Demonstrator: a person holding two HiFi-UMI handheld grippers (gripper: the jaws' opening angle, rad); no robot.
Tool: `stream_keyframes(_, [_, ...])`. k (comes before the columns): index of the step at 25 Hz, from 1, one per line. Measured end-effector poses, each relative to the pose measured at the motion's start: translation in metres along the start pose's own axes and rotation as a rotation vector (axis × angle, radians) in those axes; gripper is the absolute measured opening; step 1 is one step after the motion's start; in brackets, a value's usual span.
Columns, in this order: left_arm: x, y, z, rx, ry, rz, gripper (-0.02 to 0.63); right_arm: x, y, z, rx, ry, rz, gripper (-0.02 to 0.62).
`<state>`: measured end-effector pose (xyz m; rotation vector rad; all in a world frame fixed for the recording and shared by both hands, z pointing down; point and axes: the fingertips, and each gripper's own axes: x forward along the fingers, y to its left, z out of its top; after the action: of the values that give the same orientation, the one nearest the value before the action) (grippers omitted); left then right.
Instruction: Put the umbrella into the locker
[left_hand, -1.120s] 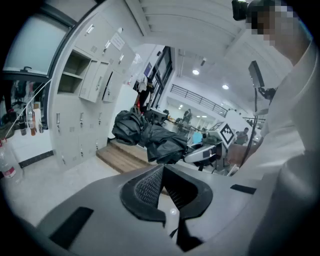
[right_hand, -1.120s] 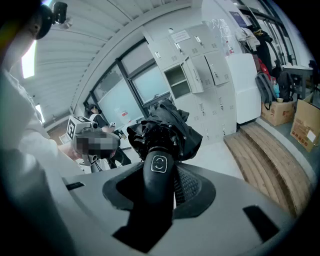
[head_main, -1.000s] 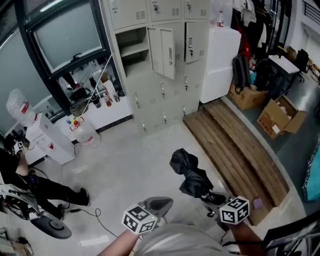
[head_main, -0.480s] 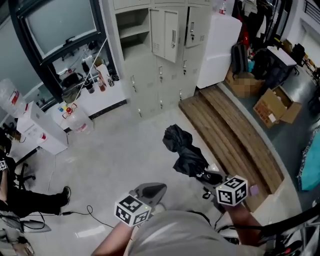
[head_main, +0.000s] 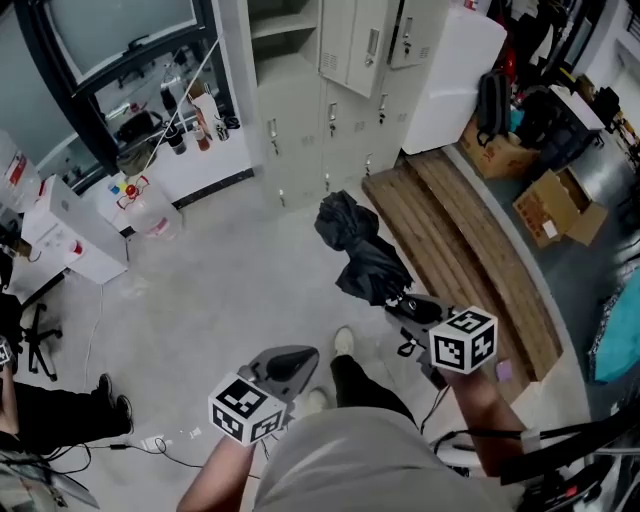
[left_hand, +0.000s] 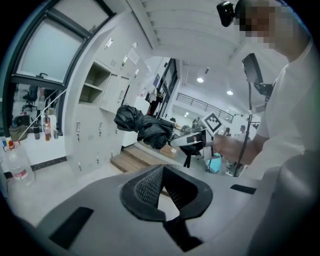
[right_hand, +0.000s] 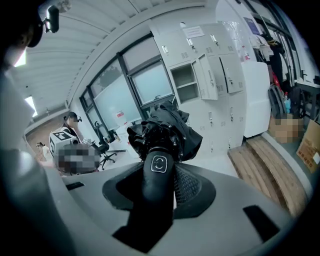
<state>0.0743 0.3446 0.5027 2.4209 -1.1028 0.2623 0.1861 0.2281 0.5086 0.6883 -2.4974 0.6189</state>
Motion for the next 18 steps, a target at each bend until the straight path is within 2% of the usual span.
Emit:
stream_keyframes(7, [0.029, 0.073, 0.038, -0.005, 0.002, 0.06, 0.009, 0.063, -0.048, 0.064, -0.015, -0.008, 0.047, 0.147])
stream_keyframes(18, [0.122, 0.188, 0.164, 0.037, -0.008, 0.124, 0.009, 0.138, -0.157, 0.21, -0.114, -0.032, 0.104, 0.147])
